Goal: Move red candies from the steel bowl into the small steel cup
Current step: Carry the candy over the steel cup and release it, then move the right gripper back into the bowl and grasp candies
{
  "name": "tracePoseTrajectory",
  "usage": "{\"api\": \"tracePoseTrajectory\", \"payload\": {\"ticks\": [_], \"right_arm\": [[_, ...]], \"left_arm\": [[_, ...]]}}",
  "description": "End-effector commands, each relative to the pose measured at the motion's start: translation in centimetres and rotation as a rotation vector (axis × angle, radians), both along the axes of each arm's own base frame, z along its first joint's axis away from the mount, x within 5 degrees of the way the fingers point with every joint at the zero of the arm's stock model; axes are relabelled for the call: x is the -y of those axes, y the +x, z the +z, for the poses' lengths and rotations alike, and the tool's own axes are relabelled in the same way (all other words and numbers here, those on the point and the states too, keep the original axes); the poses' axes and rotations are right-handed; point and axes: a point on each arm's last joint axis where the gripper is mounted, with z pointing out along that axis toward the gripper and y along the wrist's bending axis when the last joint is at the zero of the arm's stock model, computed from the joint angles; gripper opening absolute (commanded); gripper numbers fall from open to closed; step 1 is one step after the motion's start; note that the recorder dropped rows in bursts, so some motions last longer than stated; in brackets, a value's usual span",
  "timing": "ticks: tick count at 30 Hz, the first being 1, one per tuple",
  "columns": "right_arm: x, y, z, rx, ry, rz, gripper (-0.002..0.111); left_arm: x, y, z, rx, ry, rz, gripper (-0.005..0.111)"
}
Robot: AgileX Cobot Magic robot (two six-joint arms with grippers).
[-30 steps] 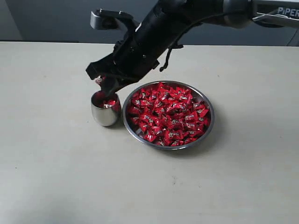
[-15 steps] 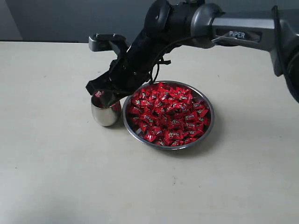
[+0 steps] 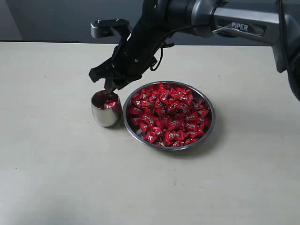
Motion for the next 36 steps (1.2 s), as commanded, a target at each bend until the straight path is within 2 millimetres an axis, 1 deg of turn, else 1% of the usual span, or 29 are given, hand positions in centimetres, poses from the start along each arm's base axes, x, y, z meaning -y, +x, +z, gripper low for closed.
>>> {"api": "tracePoseTrajectory", "payload": {"ticks": [1, 2, 3, 5, 7, 11, 13, 15, 20, 24, 28, 29, 30, 32, 34, 36], "right_arm": [[2.2, 0.3, 1.3, -0.018, -0.106, 0.01, 0.045], [2.8, 0.4, 1.2, -0.044, -0.126, 0.011, 0.051], [3.3, 0.7, 1.1, -0.062, -0.14, 0.006, 0.054], [4.2, 1.2, 0.6, -0.101, -0.168, -0.004, 0.054], [5.0, 1.7, 0.2, -0.115, -0.191, -0.012, 0.05], [6.1, 2.6, -0.7, -0.122, -0.249, -0.049, 0.038], [6.6, 2.8, -1.4, -0.137, -0.28, -0.065, 0.036], [7.0, 2.6, -2.1, -0.157, -0.301, -0.066, 0.037], [8.1, 1.5, -4.7, -0.22, -0.362, -0.064, 0.045], [8.4, 1.2, -6.2, -0.211, -0.362, -0.082, 0.045], [8.5, 1.1, -7.1, -0.203, -0.359, -0.092, 0.045], [8.5, 1.1, -7.3, -0.207, -0.362, -0.092, 0.043], [8.5, 1.1, -7.4, -0.208, -0.364, -0.091, 0.039], [8.5, 1.1, -7.4, -0.206, -0.362, -0.092, 0.023], [8.5, 1.1, -7.4, -0.205, -0.361, -0.093, 0.001], [8.5, 1.1, -7.3, -0.208, -0.36, -0.105, 0.0]], "left_arm": [[0.0, 0.0, 0.0, 0.011, 0.001, -0.002, 0.0], [0.0, 0.0, 0.0, 0.011, 0.001, -0.002, 0.0], [0.0, 0.0, 0.0, 0.011, 0.001, -0.002, 0.0], [0.0, 0.0, 0.0, 0.011, 0.001, -0.002, 0.0], [0.0, 0.0, 0.0, 0.011, 0.001, -0.002, 0.0], [0.0, 0.0, 0.0, 0.011, 0.001, -0.002, 0.0], [0.0, 0.0, 0.0, 0.011, 0.001, -0.002, 0.0], [0.0, 0.0, 0.0, 0.011, 0.001, -0.002, 0.0], [0.0, 0.0, 0.0, 0.011, 0.001, -0.002, 0.0], [0.0, 0.0, 0.0, 0.011, 0.001, -0.002, 0.0], [0.0, 0.0, 0.0, 0.011, 0.001, -0.002, 0.0], [0.0, 0.0, 0.0, 0.011, 0.001, -0.002, 0.0], [0.0, 0.0, 0.0, 0.011, 0.001, -0.002, 0.0], [0.0, 0.0, 0.0, 0.011, 0.001, -0.002, 0.0], [0.0, 0.0, 0.0, 0.011, 0.001, -0.002, 0.0], [0.0, 0.0, 0.0, 0.011, 0.001, -0.002, 0.0]]}}
